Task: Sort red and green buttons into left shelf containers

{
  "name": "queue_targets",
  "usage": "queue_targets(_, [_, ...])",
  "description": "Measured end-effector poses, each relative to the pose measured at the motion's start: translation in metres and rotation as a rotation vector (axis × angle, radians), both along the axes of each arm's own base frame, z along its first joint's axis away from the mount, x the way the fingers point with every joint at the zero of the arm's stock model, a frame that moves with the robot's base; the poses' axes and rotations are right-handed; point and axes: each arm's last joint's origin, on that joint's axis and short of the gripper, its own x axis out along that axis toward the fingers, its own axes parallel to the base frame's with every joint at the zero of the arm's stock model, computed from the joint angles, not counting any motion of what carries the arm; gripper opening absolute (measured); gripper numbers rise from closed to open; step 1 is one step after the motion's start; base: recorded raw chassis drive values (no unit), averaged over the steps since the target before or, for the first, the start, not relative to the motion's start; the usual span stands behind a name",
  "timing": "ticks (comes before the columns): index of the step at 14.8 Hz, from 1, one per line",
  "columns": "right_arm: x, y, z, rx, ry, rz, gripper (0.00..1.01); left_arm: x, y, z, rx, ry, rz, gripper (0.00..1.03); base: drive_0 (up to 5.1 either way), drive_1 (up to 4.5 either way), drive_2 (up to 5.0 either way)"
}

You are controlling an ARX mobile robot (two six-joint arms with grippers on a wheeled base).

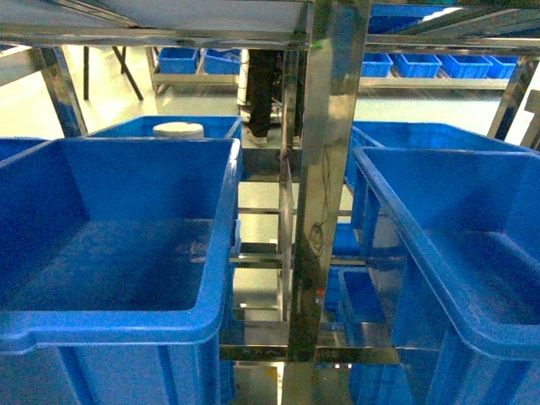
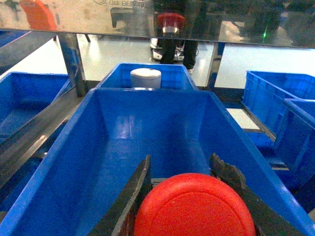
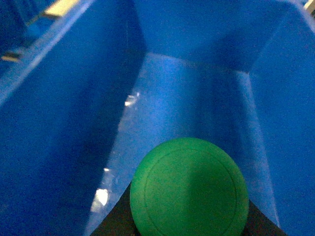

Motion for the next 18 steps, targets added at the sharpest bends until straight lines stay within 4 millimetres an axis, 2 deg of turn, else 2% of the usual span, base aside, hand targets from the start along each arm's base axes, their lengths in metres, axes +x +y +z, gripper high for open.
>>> queue_targets(4, [0.057,-0.01,-0.042,-0.013,0.227,-0.012,0.25,0.0,0.0,0.0,0.0,0.0,0.0,0.31,0.0,0.0,0.0])
queue_targets(6, [0.085,-0.013,-0.046,0.017,0.313,-0.03,0.25,0.0,0.0,0.0,0.0,0.0,0.0,0.31,0.0,0.0,0.0])
queue_targets(7, [0.092,-0.014,-0.047,0.027,0.333,-0.029,0.25,0.0,0.0,0.0,0.0,0.0,0.0,0.31,0.0,0.0,0.0])
queue_targets(8, [0.092,-0.014,-0.048,0.025,0.342,-0.036,0.25,0.0,0.0,0.0,0.0,0.0,0.0,0.31,0.0,0.0,0.0])
queue_targets(12, [0.091,-0.016,-0.047,0.031,0.275,-0.061,0.77,0.0,0.0,0.0,0.0,0.0,0.0,0.31,0.0,0.0,0.0])
queue_targets(14, [0.082,-0.017,-0.035,0.016,0.148,-0.103,1.0,0.0,0.0,0.0,0.0,0.0,0.0,0.31,0.0,0.0,0.0])
queue_targets(15, [0.076,-0.019,-0.024,0.015,0.066,-0.115,0.97,0.0,0.0,0.0,0.0,0.0,0.0,0.31,0.0,0.0,0.0])
queue_targets(18, [0.051,-0.017,-0.005,0.019,-0.039,-0.118,0.98,0.0,0.0,0.0,0.0,0.0,0.0,0.31,0.0,0.0,0.0])
